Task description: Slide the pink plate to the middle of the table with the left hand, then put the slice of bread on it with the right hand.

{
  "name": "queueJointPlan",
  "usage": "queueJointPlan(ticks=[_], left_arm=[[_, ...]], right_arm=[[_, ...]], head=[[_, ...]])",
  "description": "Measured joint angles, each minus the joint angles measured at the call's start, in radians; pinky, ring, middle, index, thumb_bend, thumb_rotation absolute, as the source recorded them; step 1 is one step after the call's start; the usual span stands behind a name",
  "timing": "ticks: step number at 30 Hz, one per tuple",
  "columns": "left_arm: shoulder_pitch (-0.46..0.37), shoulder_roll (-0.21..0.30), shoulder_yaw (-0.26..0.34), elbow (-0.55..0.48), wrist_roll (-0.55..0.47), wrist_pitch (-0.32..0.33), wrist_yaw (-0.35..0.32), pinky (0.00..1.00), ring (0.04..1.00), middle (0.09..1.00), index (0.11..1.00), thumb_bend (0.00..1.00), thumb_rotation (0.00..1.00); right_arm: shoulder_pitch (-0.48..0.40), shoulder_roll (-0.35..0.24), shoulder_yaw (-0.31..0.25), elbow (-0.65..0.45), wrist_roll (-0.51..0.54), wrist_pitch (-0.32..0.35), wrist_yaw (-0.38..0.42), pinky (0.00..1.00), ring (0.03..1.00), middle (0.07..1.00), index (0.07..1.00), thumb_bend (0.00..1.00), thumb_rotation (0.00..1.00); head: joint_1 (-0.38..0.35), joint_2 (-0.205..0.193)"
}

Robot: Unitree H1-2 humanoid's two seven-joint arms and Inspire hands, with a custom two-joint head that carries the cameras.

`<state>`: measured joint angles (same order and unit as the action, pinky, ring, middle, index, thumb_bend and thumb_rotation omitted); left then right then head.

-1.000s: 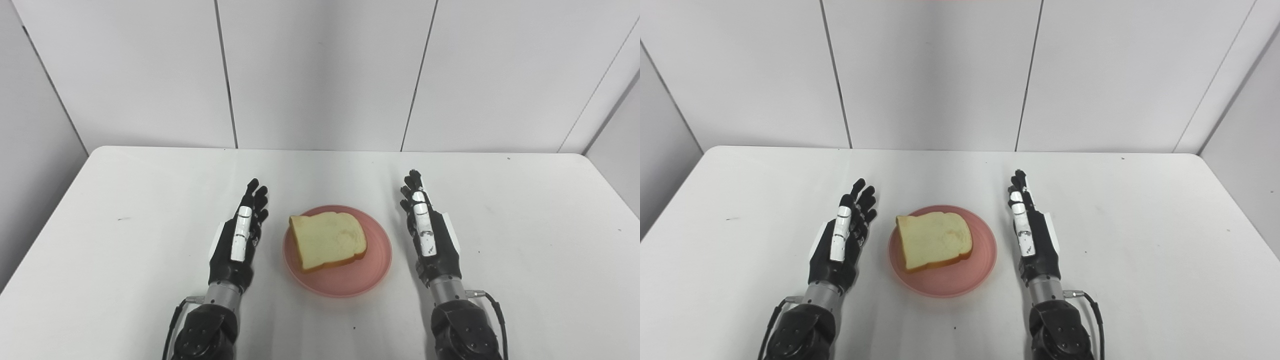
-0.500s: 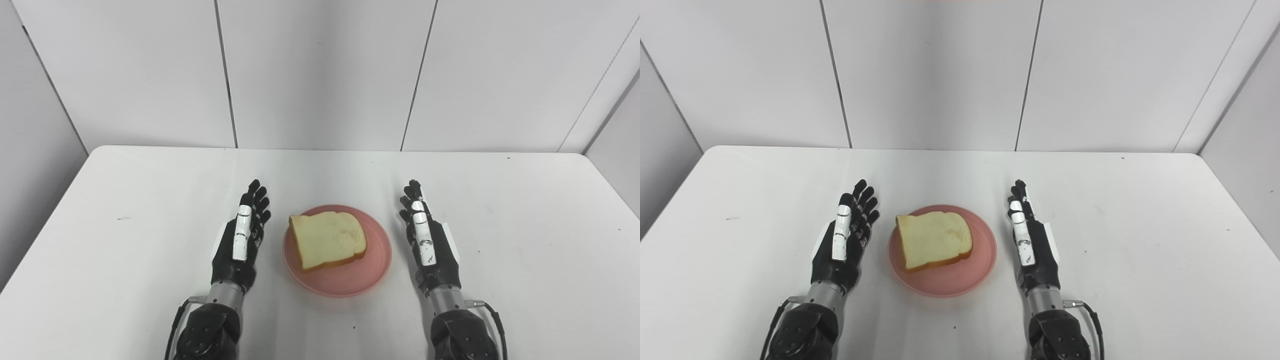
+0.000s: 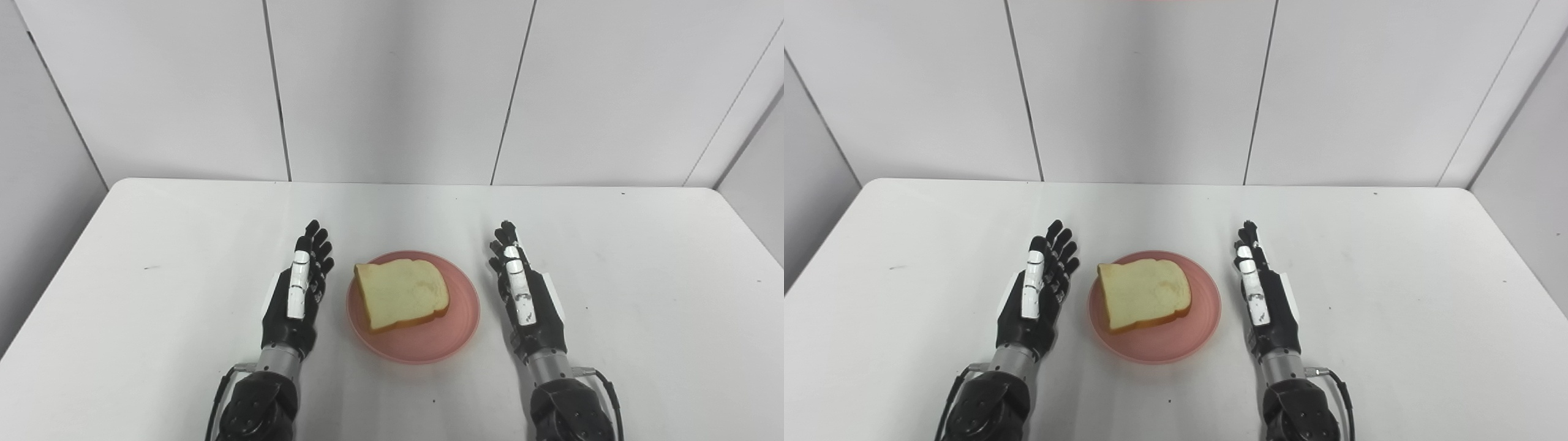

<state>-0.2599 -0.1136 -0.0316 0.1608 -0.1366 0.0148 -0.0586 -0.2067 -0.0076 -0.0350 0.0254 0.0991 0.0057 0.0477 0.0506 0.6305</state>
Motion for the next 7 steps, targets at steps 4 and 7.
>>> queueJointPlan(ticks=[4, 7], left_arm=[[0.0, 0.0, 0.0, 0.0, 0.0, 0.0, 0.002, 1.0, 1.0, 1.0, 0.979, 0.64, 0.98], [0.0, 0.0, 0.0, 0.0, 0.0, 0.0, 0.003, 1.0, 1.0, 1.0, 0.982, 0.64, 0.98]], right_arm=[[-0.001, -0.002, 0.0, -0.006, 0.002, 0.001, 0.0, 1.0, 1.0, 1.0, 1.0, 0.58, 0.96], [0.0, -0.003, 0.002, -0.008, 0.002, 0.006, 0.001, 1.0, 1.0, 1.0, 1.0, 0.58, 0.96]], head=[[-0.002, 0.003], [-0.006, 0.002]])
